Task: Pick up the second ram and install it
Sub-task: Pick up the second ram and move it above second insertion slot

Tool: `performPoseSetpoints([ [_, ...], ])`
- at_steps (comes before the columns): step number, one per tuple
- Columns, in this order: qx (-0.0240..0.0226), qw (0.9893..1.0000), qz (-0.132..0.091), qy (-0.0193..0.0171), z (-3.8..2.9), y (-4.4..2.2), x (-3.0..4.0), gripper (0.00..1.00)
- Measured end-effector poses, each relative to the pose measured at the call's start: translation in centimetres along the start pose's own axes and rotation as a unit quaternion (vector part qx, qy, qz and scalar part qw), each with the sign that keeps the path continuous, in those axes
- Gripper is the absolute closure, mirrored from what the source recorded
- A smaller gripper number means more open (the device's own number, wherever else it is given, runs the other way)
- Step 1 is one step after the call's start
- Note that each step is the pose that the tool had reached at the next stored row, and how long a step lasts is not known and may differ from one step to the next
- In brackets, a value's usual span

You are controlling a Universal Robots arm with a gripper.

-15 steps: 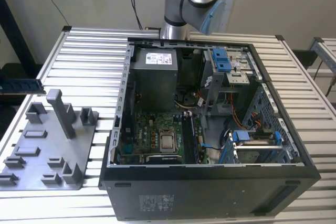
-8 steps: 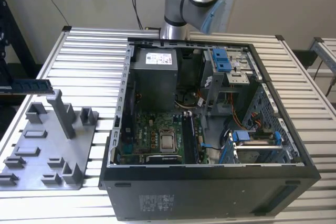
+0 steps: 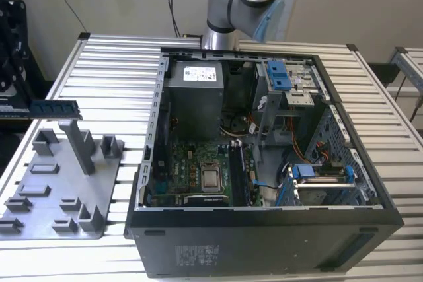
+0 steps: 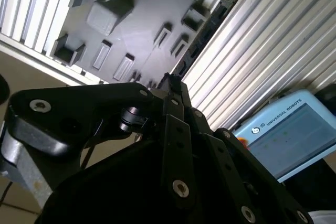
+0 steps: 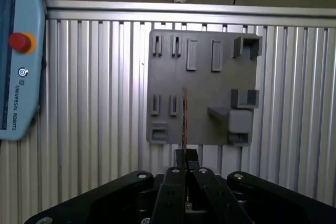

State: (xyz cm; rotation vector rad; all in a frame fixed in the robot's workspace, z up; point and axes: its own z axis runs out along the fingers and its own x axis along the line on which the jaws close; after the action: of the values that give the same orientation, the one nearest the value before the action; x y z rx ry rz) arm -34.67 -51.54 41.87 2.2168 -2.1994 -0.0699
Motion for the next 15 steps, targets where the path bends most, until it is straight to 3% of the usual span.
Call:
performPoseSetpoints([
  [15,-0.011,0.9999,0.0,-0.0001,-0.22,-4.98,0.04,0.88],
])
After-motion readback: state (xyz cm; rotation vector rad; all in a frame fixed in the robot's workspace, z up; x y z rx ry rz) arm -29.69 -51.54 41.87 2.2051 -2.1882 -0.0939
